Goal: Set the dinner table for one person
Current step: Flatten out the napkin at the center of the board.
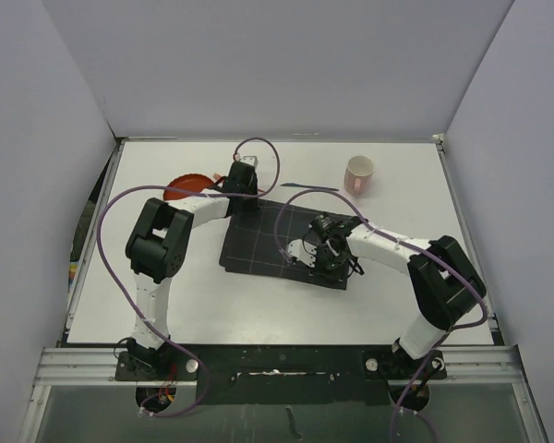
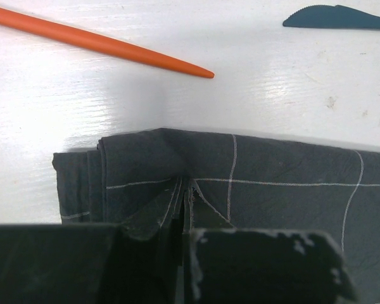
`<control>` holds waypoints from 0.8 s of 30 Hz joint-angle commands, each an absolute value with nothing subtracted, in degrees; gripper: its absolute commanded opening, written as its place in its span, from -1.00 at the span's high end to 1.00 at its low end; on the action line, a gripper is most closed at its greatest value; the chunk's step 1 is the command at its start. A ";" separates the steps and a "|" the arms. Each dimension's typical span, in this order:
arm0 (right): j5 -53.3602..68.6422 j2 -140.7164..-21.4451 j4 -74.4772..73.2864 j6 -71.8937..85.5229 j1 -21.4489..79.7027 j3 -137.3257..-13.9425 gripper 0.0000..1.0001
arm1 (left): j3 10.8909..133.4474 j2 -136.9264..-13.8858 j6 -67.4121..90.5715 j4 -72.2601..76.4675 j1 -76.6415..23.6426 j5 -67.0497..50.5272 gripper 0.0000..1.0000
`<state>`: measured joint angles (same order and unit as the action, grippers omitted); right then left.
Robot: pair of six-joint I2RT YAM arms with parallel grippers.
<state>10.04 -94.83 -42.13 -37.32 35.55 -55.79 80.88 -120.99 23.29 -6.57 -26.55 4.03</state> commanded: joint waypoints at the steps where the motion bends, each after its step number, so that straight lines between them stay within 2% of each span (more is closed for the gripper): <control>1: 7.72 -90.29 -54.29 -41.40 34.29 -56.07 1.00 | 81.08 -119.46 22.84 -11.02 -26.37 3.47 1.00; 6: 6.09 -86.57 -60.80 -43.31 32.39 -58.22 1.00 | 81.13 -120.01 22.94 -10.49 -26.28 2.84 1.00; 12: 5.41 -86.24 -60.98 -41.93 30.46 -62.38 1.00 | 79.94 -118.70 23.70 -10.03 -26.44 2.34 1.00; 19: 5.46 -85.93 -61.58 -41.40 26.25 -71.60 1.00 | 76.50 -113.49 25.04 -12.25 -26.79 2.89 1.00; 24: 6.37 -84.23 -59.80 -41.24 22.50 -73.30 1.00 | 70.37 -108.00 28.20 -13.80 -27.58 3.36 1.00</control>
